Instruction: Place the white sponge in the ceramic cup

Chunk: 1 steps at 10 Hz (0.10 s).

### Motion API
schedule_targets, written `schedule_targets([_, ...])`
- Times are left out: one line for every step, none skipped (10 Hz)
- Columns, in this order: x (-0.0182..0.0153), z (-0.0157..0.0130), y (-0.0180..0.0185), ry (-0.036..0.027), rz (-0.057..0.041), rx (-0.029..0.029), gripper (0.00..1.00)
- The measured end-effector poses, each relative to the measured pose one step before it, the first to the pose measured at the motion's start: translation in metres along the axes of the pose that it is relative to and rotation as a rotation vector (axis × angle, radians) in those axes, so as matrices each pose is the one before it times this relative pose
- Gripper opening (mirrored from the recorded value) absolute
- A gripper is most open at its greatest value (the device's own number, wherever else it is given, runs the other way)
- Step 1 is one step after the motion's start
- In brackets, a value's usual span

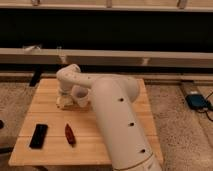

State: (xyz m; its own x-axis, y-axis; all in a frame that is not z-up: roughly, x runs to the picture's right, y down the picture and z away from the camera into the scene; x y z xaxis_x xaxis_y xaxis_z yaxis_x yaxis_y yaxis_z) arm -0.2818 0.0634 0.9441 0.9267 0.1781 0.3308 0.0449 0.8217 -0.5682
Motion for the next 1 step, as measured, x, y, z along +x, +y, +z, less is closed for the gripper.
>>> schedule_targets([0.00161,0.0015,0.00463,0.00866,-0.01311,-0.01708,0.76])
